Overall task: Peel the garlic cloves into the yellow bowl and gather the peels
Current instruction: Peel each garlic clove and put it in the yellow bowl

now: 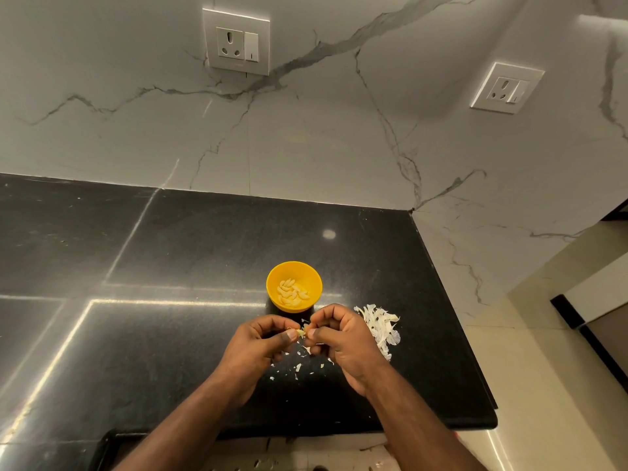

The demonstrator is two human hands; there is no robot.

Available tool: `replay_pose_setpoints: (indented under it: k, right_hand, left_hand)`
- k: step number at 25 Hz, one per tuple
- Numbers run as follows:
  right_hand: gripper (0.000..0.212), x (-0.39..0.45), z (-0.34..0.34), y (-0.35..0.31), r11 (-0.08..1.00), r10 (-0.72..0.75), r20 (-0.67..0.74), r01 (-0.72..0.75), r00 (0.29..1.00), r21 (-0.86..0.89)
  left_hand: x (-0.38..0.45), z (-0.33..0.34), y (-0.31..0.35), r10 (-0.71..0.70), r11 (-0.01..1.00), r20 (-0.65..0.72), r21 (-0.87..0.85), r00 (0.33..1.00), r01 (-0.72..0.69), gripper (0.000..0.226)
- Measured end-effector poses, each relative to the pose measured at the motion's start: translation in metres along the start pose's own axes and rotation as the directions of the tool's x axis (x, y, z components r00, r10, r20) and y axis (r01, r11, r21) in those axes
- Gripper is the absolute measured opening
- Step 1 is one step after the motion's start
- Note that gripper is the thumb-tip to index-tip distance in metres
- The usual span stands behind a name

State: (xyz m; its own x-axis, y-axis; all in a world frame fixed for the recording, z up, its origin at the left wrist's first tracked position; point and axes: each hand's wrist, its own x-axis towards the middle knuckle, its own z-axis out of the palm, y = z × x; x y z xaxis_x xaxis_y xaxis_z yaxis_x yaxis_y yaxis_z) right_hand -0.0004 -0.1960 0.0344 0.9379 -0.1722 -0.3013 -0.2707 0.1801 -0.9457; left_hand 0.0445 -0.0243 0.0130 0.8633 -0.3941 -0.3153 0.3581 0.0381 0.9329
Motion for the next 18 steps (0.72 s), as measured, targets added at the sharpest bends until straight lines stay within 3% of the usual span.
replay_pose_setpoints:
  k: [9,18]
  right_hand:
    - [0.022,-0.0003,0.0027,0.0002,0.971,-0.116,-0.024,0.108,0.993,-0.214]
    - [0.018,-0.0008,0.0029,0.0026,0.953,-0.138,-0.005,0.132,0.99,-0.272]
  left_hand:
    - [0.0,0.0011,-0.0009,0.034,0.998,-0.03,0.045,0.999,-0.033,0.008]
    - [-0.0038,0.0012,-0.0008,-0.014,1.0,0.008,-0.022,1.0,0.014,0.01]
